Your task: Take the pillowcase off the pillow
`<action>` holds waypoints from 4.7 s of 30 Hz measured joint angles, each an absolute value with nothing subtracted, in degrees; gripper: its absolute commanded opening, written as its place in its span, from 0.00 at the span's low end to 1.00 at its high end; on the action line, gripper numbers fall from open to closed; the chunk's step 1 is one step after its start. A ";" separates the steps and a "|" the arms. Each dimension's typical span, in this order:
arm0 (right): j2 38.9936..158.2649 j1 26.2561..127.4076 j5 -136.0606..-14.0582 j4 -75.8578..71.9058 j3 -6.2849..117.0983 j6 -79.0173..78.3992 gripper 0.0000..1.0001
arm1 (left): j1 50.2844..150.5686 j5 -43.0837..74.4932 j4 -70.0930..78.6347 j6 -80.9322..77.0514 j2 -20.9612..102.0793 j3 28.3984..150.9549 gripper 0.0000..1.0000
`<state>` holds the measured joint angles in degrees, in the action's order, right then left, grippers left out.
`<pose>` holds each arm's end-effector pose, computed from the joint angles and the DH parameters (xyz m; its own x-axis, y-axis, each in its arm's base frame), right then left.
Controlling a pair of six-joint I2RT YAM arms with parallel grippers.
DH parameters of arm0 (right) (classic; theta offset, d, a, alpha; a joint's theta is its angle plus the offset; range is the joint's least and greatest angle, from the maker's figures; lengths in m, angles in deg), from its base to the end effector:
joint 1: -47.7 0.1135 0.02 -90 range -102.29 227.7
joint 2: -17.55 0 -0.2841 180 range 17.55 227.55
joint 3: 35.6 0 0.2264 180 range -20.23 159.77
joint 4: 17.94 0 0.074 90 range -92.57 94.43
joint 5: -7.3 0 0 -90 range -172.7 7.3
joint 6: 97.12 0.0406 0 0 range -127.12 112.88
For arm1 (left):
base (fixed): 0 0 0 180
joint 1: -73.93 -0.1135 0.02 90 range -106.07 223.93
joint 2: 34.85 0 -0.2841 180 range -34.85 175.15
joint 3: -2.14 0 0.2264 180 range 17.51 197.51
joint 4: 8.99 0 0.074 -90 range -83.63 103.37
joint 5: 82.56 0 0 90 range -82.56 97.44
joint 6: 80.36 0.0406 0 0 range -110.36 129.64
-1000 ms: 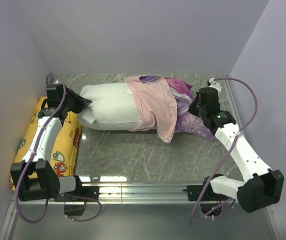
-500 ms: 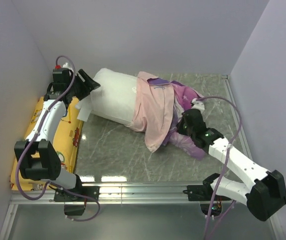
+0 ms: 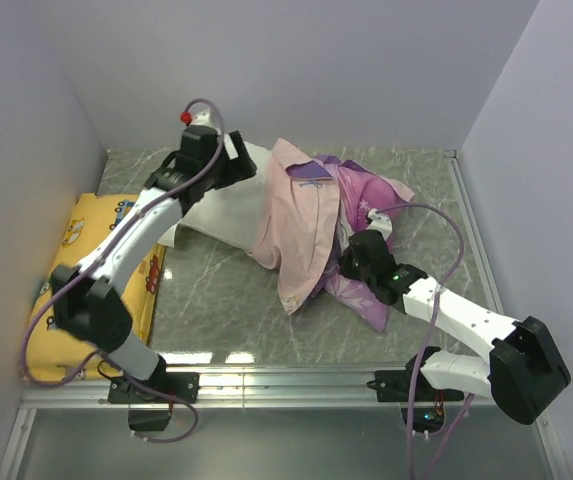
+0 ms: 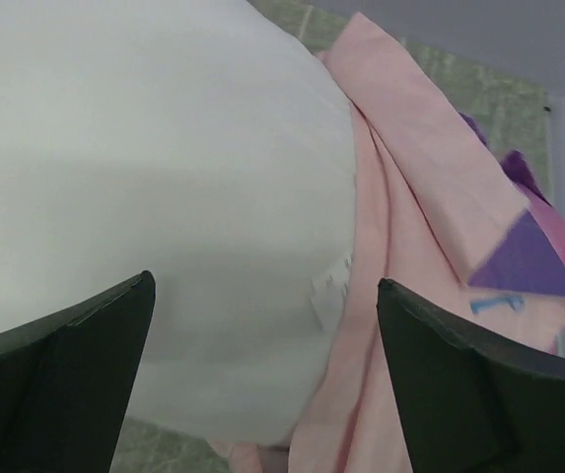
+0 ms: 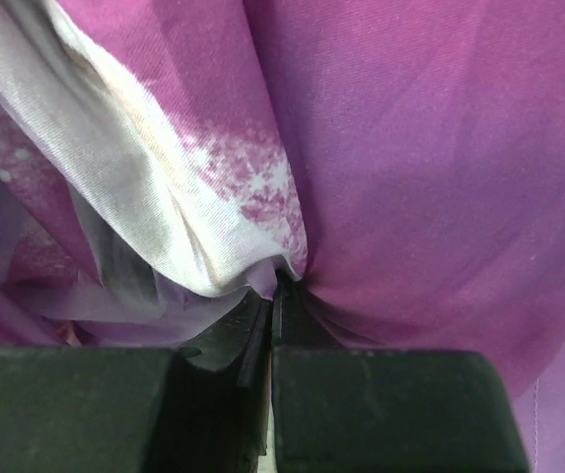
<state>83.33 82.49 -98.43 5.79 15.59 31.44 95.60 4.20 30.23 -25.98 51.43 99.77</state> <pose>0.1798 0.1115 0.2454 -0.6316 0.2917 -0.7183 0.0246 0.9336 0.3576 0.3027 -0.1178 0.3880 -0.5408 -0.4108 -0.7340 0.0089 0.8698 -0.4934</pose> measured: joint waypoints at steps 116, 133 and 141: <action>67.42 76.68 -103.37 32.61 32.76 23.14 0.70 | 82.18 16.11 25.86 -33.98 68.28 105.19 0.01; 103.24 93.22 -108.90 25.26 40.96 21.30 0.58 | 85.65 11.39 23.89 -31.29 67.69 104.12 0.01; 108.16 93.27 -110.82 26.92 44.44 22.20 0.00 | 87.31 10.95 24.75 -28.21 64.59 102.65 0.46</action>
<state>108.16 93.27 -110.82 26.92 44.44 22.20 87.31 10.95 24.75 -28.21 64.59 102.65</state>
